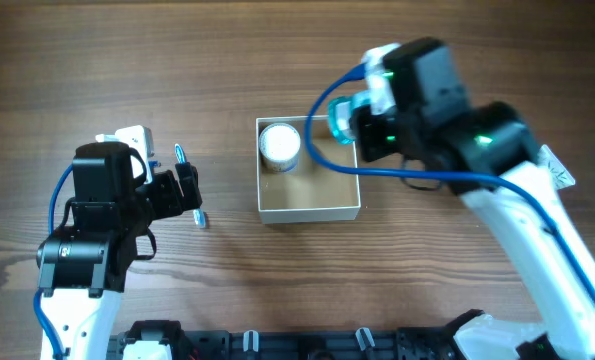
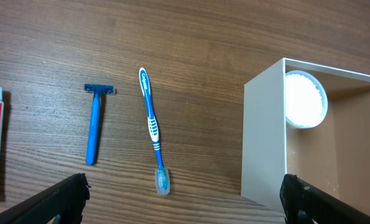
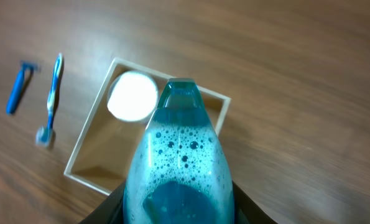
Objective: Pack container
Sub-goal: 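Lower the Listerine bottle into the box beside the tub, release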
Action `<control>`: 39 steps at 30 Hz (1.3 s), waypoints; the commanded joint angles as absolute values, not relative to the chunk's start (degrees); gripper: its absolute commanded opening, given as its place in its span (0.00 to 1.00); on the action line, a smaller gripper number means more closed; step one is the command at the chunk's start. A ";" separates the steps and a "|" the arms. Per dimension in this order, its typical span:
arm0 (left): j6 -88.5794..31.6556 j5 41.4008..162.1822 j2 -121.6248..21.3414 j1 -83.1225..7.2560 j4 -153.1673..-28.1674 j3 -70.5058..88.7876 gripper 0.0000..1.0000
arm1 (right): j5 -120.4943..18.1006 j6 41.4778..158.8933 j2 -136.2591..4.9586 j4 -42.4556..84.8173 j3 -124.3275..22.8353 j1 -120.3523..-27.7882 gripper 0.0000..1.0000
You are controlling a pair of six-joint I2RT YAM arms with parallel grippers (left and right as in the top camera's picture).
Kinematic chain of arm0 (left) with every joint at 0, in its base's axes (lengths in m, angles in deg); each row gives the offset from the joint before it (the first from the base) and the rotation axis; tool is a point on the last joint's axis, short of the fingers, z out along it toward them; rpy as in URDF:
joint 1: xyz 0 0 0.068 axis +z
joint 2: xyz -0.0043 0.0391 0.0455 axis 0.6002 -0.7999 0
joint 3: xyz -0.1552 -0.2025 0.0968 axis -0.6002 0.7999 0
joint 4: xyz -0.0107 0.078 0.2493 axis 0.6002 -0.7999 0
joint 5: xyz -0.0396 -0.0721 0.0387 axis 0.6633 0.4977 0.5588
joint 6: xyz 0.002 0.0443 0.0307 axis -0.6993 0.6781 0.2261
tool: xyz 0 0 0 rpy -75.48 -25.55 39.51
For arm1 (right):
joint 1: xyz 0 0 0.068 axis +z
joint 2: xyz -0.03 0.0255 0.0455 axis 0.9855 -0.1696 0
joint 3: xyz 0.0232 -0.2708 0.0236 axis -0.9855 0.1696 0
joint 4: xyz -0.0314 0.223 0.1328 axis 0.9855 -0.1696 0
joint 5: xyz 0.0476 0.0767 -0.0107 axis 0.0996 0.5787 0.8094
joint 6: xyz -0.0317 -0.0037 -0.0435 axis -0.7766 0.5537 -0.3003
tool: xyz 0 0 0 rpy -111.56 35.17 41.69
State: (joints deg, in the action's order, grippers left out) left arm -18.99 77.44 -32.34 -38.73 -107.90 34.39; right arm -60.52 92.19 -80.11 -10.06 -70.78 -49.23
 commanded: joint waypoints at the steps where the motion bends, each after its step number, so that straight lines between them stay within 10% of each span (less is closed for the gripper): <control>1: -19.71 77.12 -32.51 -39.02 -107.79 33.12 1.00 | -60.87 91.09 -85.11 -8.80 -71.67 -47.57 0.04; 31: -19.71 77.12 -32.51 -39.02 -108.19 33.12 1.00 | -60.87 100.01 -104.68 -1.56 -71.63 -47.61 0.05; 35: -19.69 77.12 -32.51 -39.02 -108.60 33.12 1.00 | -60.85 100.01 -105.59 -1.50 -71.63 -47.61 0.14; 39: -19.69 77.12 -32.51 -39.02 -108.62 33.12 1.00 | -60.85 99.97 -105.68 -1.47 -71.63 -47.61 0.51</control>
State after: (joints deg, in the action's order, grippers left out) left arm -18.97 77.44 -32.34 -38.73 -108.58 34.39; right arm -60.56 99.18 -105.57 -2.11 -70.78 -47.63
